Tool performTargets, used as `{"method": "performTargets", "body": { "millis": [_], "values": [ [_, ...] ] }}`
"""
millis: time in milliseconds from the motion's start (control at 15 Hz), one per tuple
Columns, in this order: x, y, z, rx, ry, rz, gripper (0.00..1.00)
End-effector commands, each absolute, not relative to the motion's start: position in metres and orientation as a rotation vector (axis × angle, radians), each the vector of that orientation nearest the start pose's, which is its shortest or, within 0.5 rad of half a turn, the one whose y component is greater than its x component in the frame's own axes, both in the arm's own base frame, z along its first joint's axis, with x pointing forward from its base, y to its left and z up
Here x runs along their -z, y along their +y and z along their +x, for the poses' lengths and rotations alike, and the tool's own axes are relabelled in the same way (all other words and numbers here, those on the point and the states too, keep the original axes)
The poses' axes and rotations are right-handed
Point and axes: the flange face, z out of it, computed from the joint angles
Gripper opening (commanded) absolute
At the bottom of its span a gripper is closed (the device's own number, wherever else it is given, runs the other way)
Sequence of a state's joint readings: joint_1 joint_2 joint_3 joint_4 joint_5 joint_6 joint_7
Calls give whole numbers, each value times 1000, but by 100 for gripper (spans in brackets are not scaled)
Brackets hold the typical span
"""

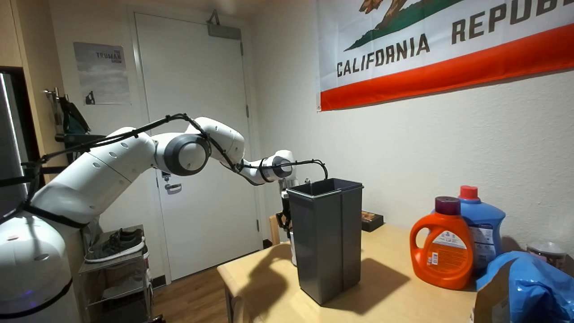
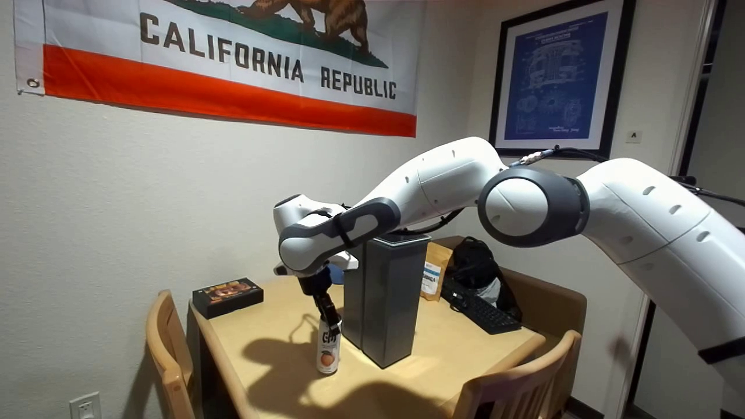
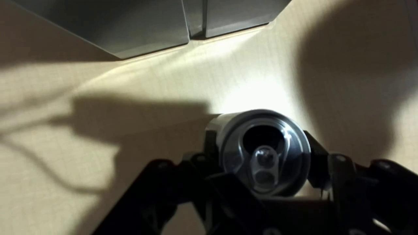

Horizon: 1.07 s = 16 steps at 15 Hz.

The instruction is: Put the white can in the grey bin

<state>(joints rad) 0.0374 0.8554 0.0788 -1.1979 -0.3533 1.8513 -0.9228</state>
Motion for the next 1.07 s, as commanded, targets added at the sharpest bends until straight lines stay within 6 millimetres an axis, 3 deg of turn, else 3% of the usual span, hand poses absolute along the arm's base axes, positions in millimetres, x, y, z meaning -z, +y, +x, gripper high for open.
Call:
{"method": "performTargets", "body": {
  "millis": [0,200,467,733,1000],
  "values": [
    [-283,54,735,-439,-1855,-2742,37],
    [-316,66,728,-409,-1896,-2761,37],
    [-381,74,715,-338,-1955,-2814,37],
    [-450,71,693,-240,-1990,-2910,37],
    [-507,68,666,-144,-2013,-2974,37]
  ]
}}
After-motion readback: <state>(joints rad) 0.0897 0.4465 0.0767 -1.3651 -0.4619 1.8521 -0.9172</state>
